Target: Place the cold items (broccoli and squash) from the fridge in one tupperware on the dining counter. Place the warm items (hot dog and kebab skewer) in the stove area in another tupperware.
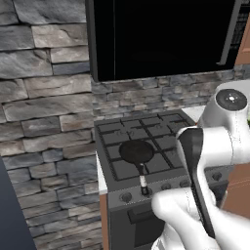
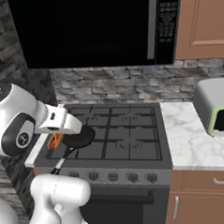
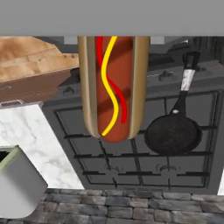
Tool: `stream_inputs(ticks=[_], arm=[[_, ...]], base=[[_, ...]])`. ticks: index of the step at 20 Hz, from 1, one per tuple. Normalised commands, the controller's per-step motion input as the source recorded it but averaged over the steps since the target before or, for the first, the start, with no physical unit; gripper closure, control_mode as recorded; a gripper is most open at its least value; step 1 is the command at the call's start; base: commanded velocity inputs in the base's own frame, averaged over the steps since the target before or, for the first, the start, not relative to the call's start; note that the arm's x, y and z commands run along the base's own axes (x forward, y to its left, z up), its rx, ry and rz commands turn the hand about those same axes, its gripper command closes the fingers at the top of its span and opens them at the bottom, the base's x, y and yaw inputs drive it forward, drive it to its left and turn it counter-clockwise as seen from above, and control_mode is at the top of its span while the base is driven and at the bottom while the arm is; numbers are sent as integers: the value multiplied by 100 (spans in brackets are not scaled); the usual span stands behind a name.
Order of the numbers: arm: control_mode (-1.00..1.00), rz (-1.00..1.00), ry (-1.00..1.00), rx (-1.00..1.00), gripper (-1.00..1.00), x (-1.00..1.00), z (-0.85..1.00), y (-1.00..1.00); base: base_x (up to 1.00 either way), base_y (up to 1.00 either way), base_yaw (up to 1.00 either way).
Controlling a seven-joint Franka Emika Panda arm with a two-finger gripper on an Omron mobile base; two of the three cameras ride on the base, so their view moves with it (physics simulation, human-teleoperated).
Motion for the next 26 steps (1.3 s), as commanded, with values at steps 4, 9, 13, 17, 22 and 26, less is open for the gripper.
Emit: stream_inputs(ticks=[4, 9, 13, 17, 22, 26], arm=[[-100, 0, 4, 0, 100, -84, 44, -18], [-100, 0, 1, 0, 100, -74, 25, -11], [-100, 0, -9, 5, 100, -74, 0, -8], [-100, -1, -24, 15, 100, -59, 8, -8], [100, -1, -3, 2, 100, -8, 5, 0], [100, 0, 0, 0, 100, 0, 0, 0]], base=[[0, 0, 0], [0, 0, 0], [0, 0, 0], [0, 0, 0], [-26, 0, -1], [-8, 0, -15]])
